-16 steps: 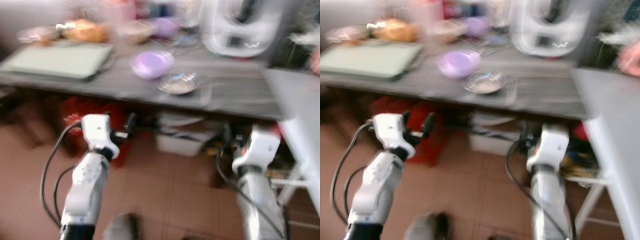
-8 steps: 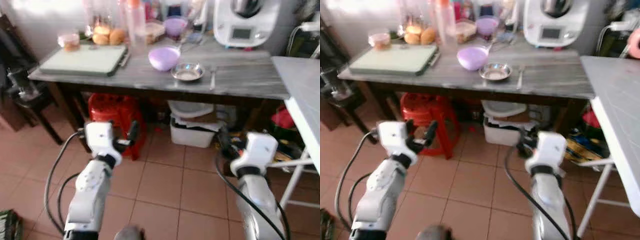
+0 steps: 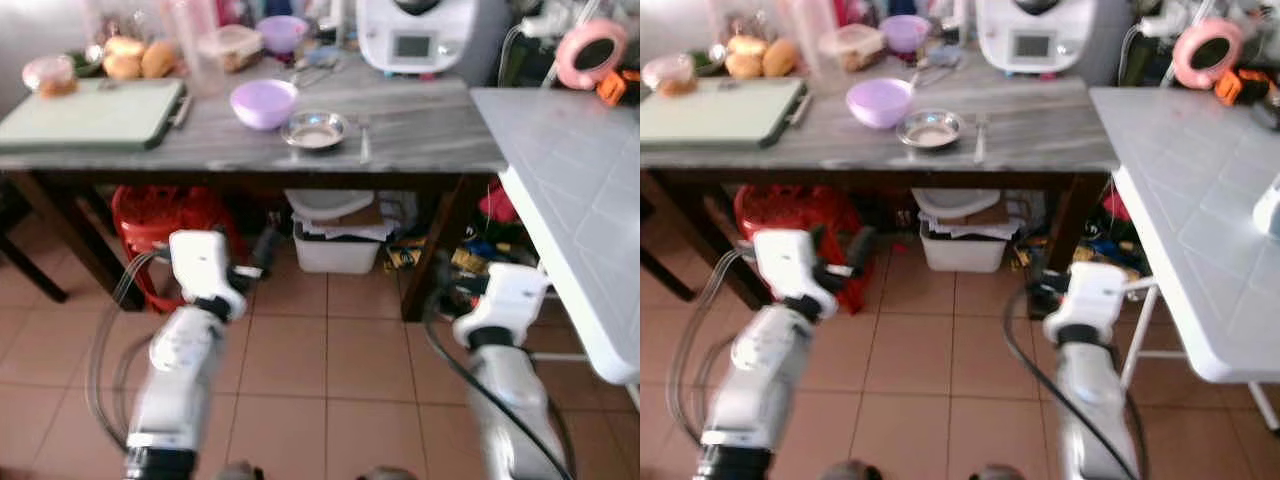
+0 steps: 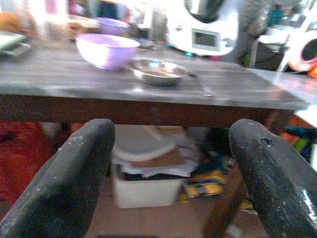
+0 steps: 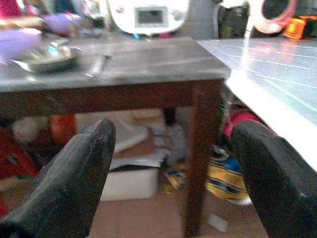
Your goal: Setting the table
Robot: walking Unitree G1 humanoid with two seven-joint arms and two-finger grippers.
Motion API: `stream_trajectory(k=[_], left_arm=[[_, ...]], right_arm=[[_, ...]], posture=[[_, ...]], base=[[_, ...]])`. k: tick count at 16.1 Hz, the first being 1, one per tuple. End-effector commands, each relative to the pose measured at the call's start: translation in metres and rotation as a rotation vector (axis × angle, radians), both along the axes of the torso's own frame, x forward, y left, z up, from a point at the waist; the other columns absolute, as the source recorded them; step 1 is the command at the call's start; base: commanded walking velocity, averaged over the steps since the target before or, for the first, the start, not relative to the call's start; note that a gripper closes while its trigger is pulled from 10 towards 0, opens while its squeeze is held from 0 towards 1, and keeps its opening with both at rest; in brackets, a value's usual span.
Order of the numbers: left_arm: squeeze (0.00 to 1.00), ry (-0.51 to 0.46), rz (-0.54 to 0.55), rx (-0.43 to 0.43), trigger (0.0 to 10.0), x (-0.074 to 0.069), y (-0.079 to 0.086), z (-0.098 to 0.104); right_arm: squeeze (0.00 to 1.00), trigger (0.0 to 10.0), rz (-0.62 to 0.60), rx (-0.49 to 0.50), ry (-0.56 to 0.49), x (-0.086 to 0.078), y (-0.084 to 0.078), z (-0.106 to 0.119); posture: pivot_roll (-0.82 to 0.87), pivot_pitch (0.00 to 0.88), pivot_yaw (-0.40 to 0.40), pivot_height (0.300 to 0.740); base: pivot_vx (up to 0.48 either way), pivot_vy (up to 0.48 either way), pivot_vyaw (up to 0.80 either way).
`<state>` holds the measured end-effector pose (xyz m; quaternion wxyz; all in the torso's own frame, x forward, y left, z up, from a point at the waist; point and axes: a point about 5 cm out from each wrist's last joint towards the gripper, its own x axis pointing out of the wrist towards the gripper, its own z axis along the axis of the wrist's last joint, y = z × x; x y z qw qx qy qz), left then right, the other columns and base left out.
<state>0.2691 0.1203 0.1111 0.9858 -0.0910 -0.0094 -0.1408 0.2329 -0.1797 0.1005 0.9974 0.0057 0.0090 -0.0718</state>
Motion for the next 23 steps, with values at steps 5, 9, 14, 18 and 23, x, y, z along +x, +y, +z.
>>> stream_trajectory(k=[5,9,14,18,23], left_arm=[[0.0,0.003,0.012,0.023,10.0,0.0006,0.0061,-0.0016],[0.0,0.005,0.018,0.028,10.0,0.0004,0.0069,-0.0022],[0.0,0.006,0.018,0.038,10.0,0.0008,0.0078,-0.0034],[0.0,0.013,0.018,0.046,10.0,0.0015,0.0089,-0.0055],[0.0,0.015,0.018,0.056,10.0,0.0028,0.0097,-0.0062]], right_arm=[[0.0,10.0,0.012,0.001,-0.019,0.001,0.0027,0.006],[0.0,10.0,0.026,-0.002,-0.024,0.0016,0.0043,0.0074],[0.0,10.0,0.038,-0.01,-0.021,0.0026,0.0053,0.0081],[0.0,10.0,0.052,-0.023,-0.017,0.0041,0.0071,0.0077],[0.0,10.0,0.045,-0.023,-0.016,0.0078,0.0057,0.0076]], posture=[[-0.04,0.0,0.018,0.74],[-0.04,0.0,0.016,0.74],[-0.04,0.0,0.012,0.74],[-0.04,0.0,0.018,0.74],[-0.04,0.0,0.018,0.74]], base=[[0.0,-0.395,0.0],[0.0,-0.394,0.0],[0.0,-0.395,0.0],[0.0,-0.393,0.0],[0.0,-0.398,0.0]])
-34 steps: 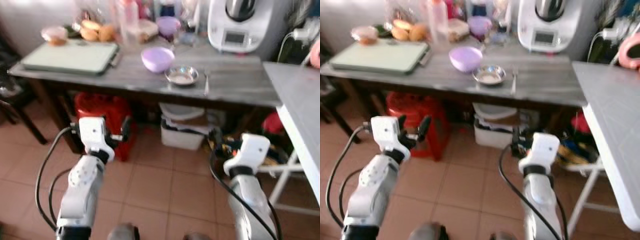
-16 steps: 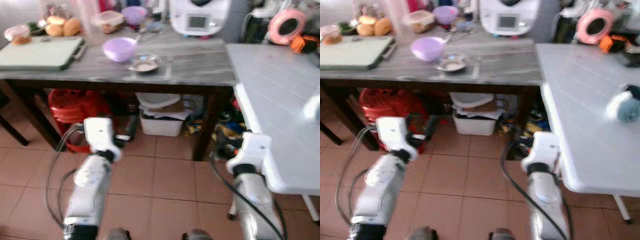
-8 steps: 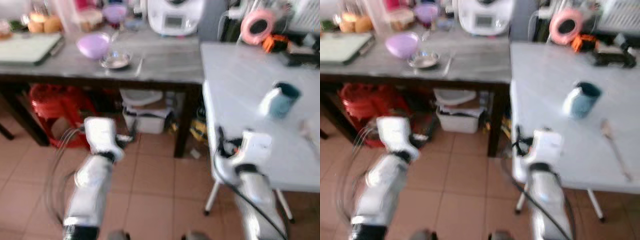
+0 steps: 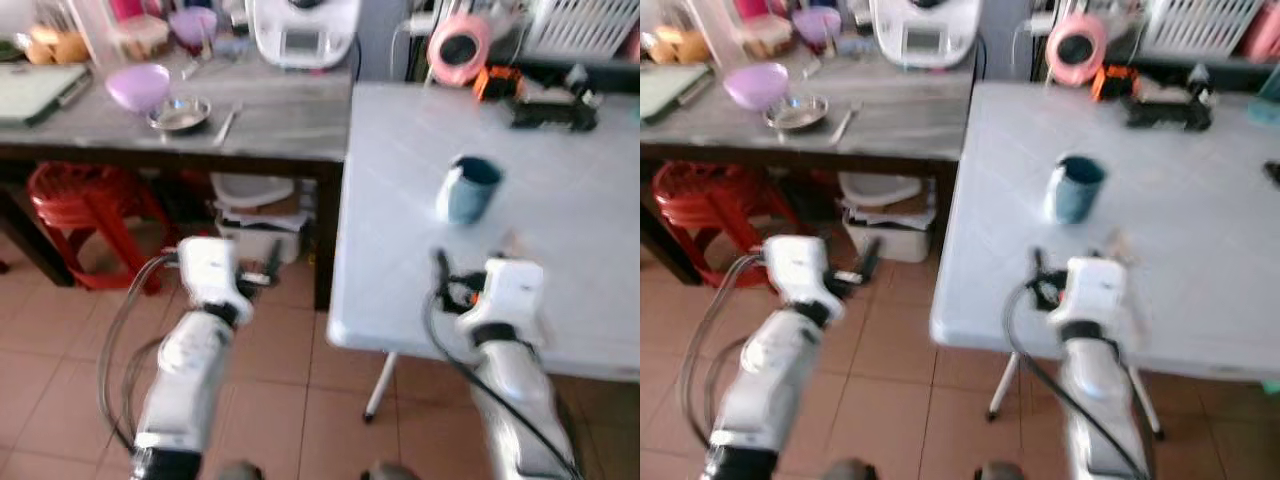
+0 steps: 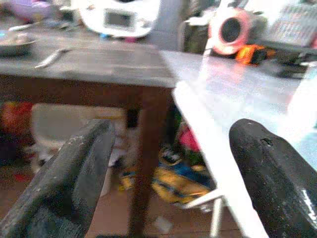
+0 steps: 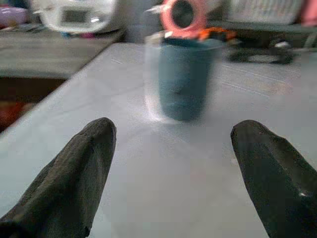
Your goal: Setting the table
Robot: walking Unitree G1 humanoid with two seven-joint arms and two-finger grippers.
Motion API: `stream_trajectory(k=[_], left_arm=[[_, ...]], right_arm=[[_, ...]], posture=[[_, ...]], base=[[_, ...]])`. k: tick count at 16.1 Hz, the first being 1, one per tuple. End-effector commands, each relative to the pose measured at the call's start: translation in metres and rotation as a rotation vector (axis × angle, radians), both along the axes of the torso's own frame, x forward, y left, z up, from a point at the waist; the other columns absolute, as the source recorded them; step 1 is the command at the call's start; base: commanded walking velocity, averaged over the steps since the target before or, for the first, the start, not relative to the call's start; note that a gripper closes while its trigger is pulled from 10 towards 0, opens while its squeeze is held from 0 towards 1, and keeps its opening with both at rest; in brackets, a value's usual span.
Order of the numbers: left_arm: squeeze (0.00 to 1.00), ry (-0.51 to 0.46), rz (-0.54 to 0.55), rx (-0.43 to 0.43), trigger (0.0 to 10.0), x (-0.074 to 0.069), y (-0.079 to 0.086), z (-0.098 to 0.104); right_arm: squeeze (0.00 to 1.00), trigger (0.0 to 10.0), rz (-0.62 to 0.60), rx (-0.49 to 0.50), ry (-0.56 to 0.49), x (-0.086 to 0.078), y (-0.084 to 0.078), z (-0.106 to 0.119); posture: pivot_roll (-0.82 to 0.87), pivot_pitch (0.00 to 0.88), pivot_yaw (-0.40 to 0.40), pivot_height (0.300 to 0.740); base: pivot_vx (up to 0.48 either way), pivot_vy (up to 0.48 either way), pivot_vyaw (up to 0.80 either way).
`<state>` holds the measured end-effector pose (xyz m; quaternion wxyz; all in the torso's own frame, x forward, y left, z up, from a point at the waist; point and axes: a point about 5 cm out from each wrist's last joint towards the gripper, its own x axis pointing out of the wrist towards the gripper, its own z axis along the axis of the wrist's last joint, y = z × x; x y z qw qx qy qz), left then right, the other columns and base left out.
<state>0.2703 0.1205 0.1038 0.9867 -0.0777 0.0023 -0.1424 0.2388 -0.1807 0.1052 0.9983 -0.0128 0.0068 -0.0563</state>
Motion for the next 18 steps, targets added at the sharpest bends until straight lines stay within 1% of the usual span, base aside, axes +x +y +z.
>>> stream_trajectory(k=[1,4,5,6,7,8,9,10,11,13,14,15,16,18], left_arm=[[0.0,-0.004,0.023,0.029,10.0,0.002,0.01,0.001],[0.0,-0.009,0.026,0.026,10.0,0.002,0.009,0.001],[0.0,-0.007,0.032,0.005,10.0,0.002,0.009,0.002],[0.0,0.007,0.053,0.005,10.0,0.002,0.009,0.001],[0.0,0.01,0.049,0.029,10.0,0.002,0.009,0.001],[0.0,0.025,0.058,0.107,10.0,0.0,0.012,-0.001],[0.0,0.033,0.031,0.119,10.0,-0.003,0.015,-0.004],[0.0,0.04,0.006,0.081,10.0,-0.004,0.016,-0.005],[0.0,0.054,-0.002,0.073,10.0,-0.005,0.016,-0.006],[0.0,0.045,-0.003,0.109,10.0,-0.006,0.015,-0.003],[0.0,0.05,0.001,0.1,10.0,-0.007,0.015,-0.003],[0.0,0.044,0.006,0.1,10.0,-0.008,0.017,-0.002],[0.0,0.05,-0.002,0.087,10.0,-0.009,0.017,-0.001],[0.0,0.053,-0.012,0.109,10.0,-0.013,0.018,0.001]], right_arm=[[0.0,10.0,0.012,0.016,-0.012,0.002,0.007,0.002],[0.0,10.0,0.009,0.023,0.004,0.001,0.006,0.0],[0.0,10.0,0.006,0.028,0.025,0.003,0.004,-0.002],[0.0,10.0,0.006,0.029,0.041,0.004,0.002,-0.004],[0.0,10.0,0.004,0.014,0.054,0.007,-0.001,-0.004],[0.0,10.0,0.006,0.018,0.067,0.011,-0.003,-0.004],[0.0,10.0,0.019,0.019,0.075,0.014,-0.003,-0.004],[0.0,10.0,0.028,0.016,0.091,0.016,-0.004,-0.005],[0.0,10.0,0.043,0.016,0.108,0.019,-0.004,-0.006],[0.0,10.0,0.1,0.01,0.141,0.026,0.0,-0.006],[0.0,10.0,0.109,0.017,0.148,0.028,0.001,-0.006],[0.0,10.0,0.14,0.0,0.152,0.033,0.002,-0.003],[0.0,10.0,0.143,-0.015,0.156,0.036,0.002,-0.001],[0.0,10.0,0.12,-0.033,0.181,0.037,-0.002,-0.001]], posture=[[-0.04,0.0,0.018,0.74],[-0.04,0.0,0.018,0.74],[-0.04,0.0,0.018,0.74],[-0.04,0.0,0.019,0.74],[-0.03,0.0,0.018,0.74],[-0.03,0.0,0.02,0.74],[-0.03,0.0,0.023,0.74],[-0.03,0.0,0.024,0.74],[-0.03,0.0,0.025,0.74],[-0.02,0.005,0.028,0.74],[-0.02,0.014,0.03,0.74],[-0.01,0.027,0.034,0.74],[-0.01,0.036,0.034,0.74],[0.0,0.058,0.036,0.74]], base=[[0.0,-0.398,0.0],[0.0,-0.386,0.0],[0.0,0.0,0.0],[0.0,0.0,0.0],[0.0,0.0,0.0],[0.0,0.0,0.0],[0.0,0.0,0.0],[0.0,0.0,0.0],[0.0,0.0,0.0],[0.0,0.0,0.0],[0.0,0.0,0.0],[0.0,0.0,0.0],[0.0,0.0,0.0],[0.0,0.0,0.0]])
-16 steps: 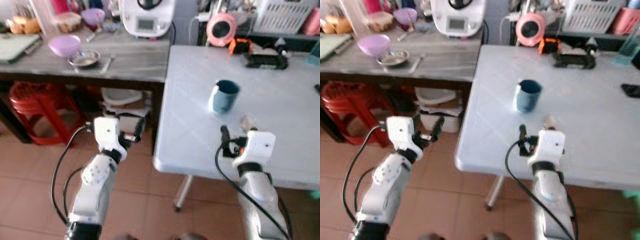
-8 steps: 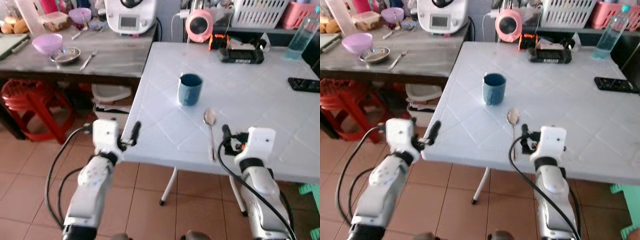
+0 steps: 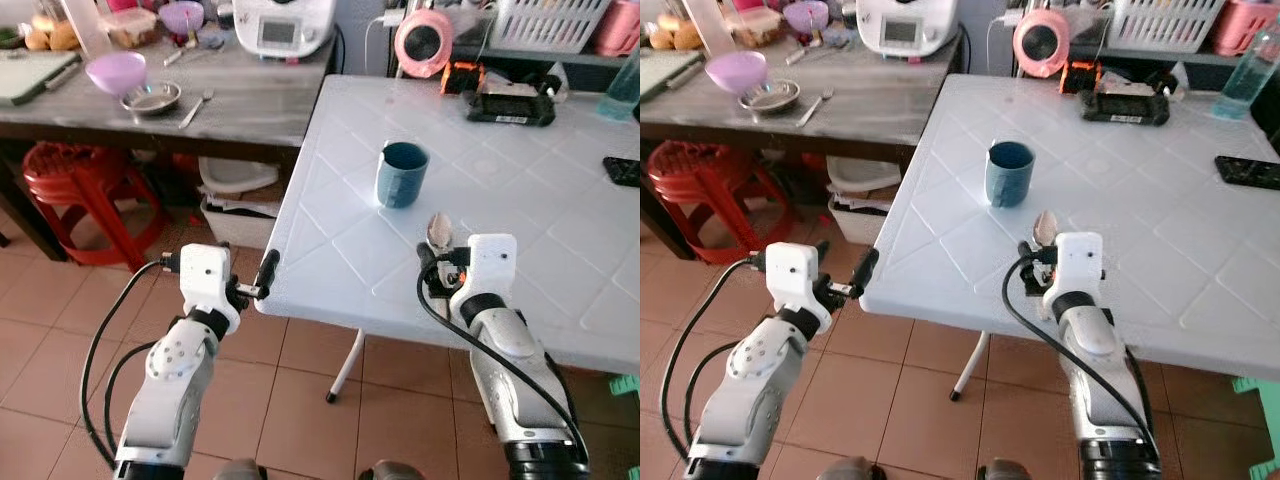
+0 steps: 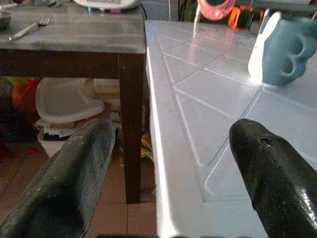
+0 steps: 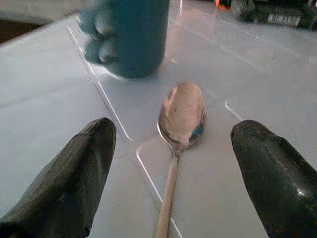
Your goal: Setting the table
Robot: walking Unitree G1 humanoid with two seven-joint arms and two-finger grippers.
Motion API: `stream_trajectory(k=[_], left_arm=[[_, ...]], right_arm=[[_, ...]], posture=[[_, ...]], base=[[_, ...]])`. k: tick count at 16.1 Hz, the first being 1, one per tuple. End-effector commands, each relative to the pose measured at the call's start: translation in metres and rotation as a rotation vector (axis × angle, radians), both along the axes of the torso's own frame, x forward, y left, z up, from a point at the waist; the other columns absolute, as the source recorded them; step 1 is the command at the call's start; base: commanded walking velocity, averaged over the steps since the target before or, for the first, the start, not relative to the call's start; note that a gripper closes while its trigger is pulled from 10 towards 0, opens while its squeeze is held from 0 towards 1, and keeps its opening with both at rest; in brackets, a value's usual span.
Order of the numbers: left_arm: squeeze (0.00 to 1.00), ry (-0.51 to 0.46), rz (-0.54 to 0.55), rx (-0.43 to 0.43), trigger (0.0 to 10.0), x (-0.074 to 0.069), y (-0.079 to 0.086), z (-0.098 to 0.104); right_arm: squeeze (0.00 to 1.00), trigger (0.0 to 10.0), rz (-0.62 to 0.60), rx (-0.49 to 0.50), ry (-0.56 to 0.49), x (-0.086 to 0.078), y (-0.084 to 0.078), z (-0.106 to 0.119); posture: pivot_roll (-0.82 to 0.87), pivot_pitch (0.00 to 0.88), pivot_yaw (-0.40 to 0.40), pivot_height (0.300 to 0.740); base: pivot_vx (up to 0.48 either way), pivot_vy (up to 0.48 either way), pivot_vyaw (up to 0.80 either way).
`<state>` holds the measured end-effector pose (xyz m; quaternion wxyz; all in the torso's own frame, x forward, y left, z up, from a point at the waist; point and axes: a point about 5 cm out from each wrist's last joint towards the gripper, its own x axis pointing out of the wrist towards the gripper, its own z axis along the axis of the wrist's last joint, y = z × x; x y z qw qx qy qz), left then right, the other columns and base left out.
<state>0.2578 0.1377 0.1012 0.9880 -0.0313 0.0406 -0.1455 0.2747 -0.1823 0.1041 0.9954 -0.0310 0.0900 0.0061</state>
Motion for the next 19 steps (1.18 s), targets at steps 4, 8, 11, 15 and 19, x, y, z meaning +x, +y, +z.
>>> stream_trajectory(k=[4,8,11,15,19], left_arm=[[0.0,0.001,-0.009,0.025,10.0,-0.004,0.003,0.005],[0.0,0.015,-0.027,0.043,10.0,-0.007,0.004,0.007],[0.0,0.018,-0.032,0.049,10.0,-0.008,0.005,0.008],[0.0,0.029,-0.035,0.055,10.0,-0.008,0.005,0.008],[0.0,0.036,-0.044,0.06,10.0,-0.007,0.003,0.007]], right_arm=[[0.0,10.0,-0.039,0.008,0.062,-0.003,-0.004,-0.008],[0.0,2.5,-0.038,0.023,0.082,0.001,-0.004,-0.009],[0.0,0.0,-0.032,0.034,0.124,0.002,-0.004,-0.013],[0.0,0.0,-0.002,0.043,0.179,0.001,-0.006,-0.018],[0.0,0.0,0.012,0.049,0.211,0.004,-0.013,-0.019]], posture=[[0.01,0.085,0.048,0.74],[0.03,0.1,0.06,0.74],[0.03,0.106,0.061,0.74],[0.04,0.108,0.062,0.74],[0.03,0.102,0.058,0.74]], base=[[0.0,0.0,0.0],[0.0,0.0,0.0],[0.0,0.0,0.0],[0.0,0.0,0.0],[0.0,0.0,0.0]])
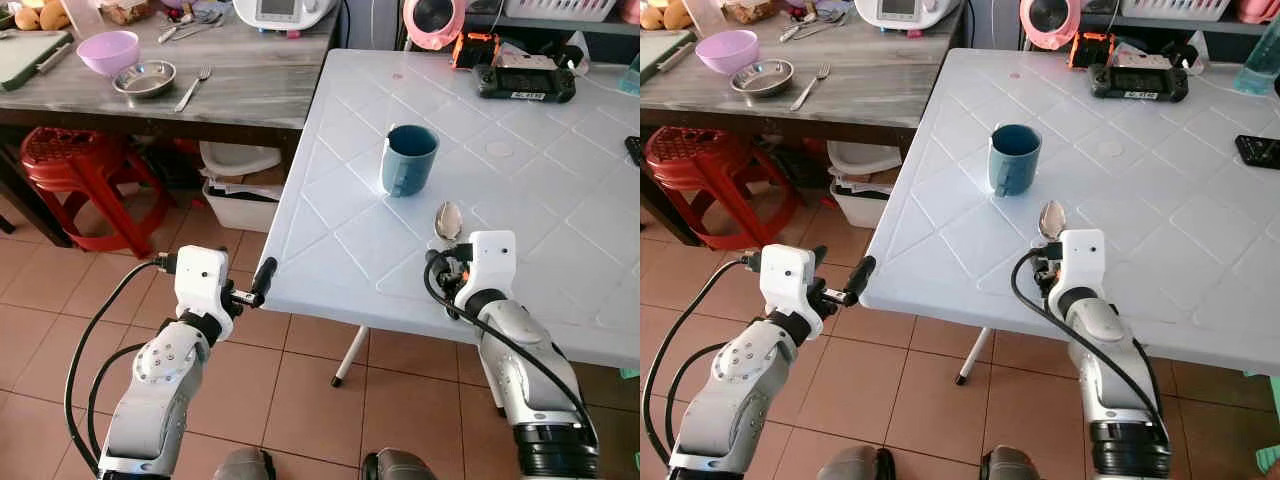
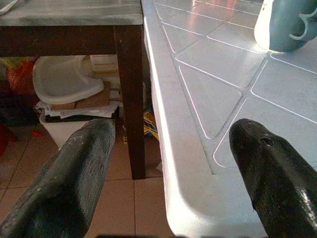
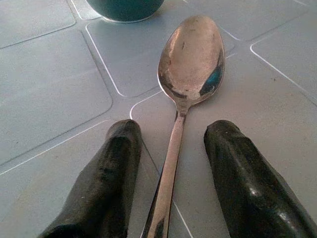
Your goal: Setting the table
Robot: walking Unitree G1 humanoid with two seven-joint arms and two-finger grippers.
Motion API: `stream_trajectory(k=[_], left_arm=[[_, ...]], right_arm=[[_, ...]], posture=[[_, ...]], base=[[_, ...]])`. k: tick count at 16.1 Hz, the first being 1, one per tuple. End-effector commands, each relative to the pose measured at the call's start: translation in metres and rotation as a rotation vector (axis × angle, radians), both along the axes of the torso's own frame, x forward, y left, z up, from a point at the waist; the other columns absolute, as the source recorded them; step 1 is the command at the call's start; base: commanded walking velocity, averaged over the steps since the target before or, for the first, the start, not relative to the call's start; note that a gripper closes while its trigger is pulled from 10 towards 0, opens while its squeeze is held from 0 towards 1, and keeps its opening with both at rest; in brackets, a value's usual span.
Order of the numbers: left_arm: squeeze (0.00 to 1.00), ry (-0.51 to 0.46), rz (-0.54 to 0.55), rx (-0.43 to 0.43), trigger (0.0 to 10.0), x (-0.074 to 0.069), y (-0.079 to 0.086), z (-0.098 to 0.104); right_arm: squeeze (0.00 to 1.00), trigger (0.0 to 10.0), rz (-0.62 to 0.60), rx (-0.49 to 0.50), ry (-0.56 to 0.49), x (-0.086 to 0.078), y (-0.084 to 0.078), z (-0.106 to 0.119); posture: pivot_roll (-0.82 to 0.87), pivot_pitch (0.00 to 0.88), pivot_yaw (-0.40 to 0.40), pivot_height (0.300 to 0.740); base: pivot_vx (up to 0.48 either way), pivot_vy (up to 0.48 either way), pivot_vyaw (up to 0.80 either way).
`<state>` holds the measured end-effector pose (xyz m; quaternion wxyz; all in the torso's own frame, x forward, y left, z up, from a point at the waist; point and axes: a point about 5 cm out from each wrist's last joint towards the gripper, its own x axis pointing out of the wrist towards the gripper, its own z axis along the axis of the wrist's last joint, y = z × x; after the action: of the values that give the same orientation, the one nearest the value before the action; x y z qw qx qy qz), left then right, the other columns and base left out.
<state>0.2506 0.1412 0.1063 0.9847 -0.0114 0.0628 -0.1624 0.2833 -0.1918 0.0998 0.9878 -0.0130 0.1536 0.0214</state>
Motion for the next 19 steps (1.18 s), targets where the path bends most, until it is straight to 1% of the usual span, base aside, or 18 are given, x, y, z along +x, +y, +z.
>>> stream_trajectory(k=[1,3,7,9,11,13,15,16,18,19], left_arm=[[0.0,-0.001,-0.008,0.015,10.0,0.0,-0.001,0.002],[0.0,0.005,-0.009,0.012,10.0,0.0,-0.002,0.001],[0.0,0.011,-0.006,0.003,10.0,0.0,-0.003,0.0],[0.0,-0.004,0.007,-0.011,10.0,0.003,-0.003,0.002],[0.0,-0.002,0.005,-0.028,10.0,0.004,-0.006,0.001],[0.0,0.001,0.011,-0.042,10.0,0.006,-0.008,0.0],[0.0,0.002,0.019,-0.049,10.0,0.008,-0.008,-0.002],[0.0,0.011,0.033,-0.058,10.0,0.009,-0.008,-0.006],[0.0,0.01,0.036,-0.067,10.0,0.01,-0.01,-0.007],[0.0,0.001,0.038,-0.076,10.0,0.012,-0.011,-0.006]], right_arm=[[0.0,0.0,-0.009,0.013,0.092,-0.004,-0.005,-0.015],[0.0,0.0,-0.005,0.037,0.125,-0.007,-0.007,-0.018],[0.0,0.0,-0.023,0.062,0.152,-0.01,-0.008,-0.021],[0.0,0.0,-0.037,0.091,0.162,-0.011,-0.005,-0.021],[0.0,0.0,-0.046,0.081,0.171,-0.012,-0.004,-0.023],[0.0,0.0,-0.077,0.076,0.182,-0.019,-0.002,-0.028],[0.0,0.0,-0.092,0.075,0.188,-0.022,0.0,-0.03],[0.0,0.0,-0.104,0.077,0.188,-0.024,0.004,-0.031],[0.0,0.0,-0.136,0.103,0.164,-0.025,0.007,-0.028],[0.0,0.0,-0.164,0.129,0.126,-0.025,0.008,-0.024]], posture=[[0.03,0.101,0.058,0.74],[0.03,0.097,0.055,0.74],[0.02,0.088,0.053,0.74],[0.02,0.082,0.05,0.74],[0.01,0.072,0.043,0.74],[0.0,0.05,0.033,0.74],[-0.01,0.038,0.029,0.74],[-0.02,0.022,0.026,0.74],[-0.02,0.005,0.018,0.74],[-0.02,0.0,0.015,0.74]], base=[[0.0,0.0,0.0],[0.0,0.0,0.0],[0.0,0.0,0.0],[0.0,0.0,0.0],[0.0,0.0,0.0],[0.0,0.0,0.0],[0.0,0.0,0.0],[0.0,0.0,0.0],[0.0,0.0,0.0],[0.0,0.0,0.0]])
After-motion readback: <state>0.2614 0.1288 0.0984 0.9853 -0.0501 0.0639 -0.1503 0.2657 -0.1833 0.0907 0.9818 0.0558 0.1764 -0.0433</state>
